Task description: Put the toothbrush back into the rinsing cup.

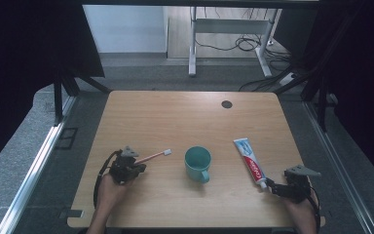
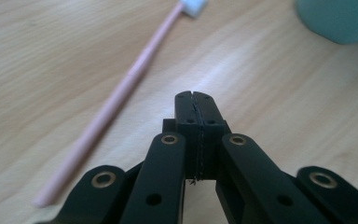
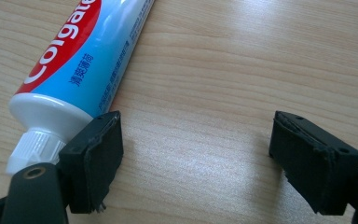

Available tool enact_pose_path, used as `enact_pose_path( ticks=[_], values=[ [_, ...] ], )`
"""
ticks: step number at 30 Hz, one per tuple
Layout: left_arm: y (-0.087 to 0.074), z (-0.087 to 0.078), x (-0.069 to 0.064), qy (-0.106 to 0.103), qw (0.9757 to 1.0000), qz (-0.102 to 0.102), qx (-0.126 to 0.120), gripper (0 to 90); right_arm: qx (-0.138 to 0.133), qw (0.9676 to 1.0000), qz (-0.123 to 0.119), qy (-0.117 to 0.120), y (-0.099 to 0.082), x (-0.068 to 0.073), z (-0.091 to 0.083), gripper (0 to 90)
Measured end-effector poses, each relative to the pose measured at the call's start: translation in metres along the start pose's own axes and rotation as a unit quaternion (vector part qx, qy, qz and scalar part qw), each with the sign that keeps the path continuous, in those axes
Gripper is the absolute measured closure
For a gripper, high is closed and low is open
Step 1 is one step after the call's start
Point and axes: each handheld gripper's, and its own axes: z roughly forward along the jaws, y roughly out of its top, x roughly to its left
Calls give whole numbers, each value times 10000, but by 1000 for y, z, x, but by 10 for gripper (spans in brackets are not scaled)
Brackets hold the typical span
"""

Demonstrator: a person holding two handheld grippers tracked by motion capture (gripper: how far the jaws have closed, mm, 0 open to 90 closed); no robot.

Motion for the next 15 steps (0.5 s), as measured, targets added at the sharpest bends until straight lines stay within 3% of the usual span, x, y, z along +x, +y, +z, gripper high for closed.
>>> enact_pose_path(
  ticks=[15],
  values=[
    [11, -5, 38, 291, 9992, -261, 115, 900, 1, 10000, 6, 2, 0, 0, 0, 171]
  ],
)
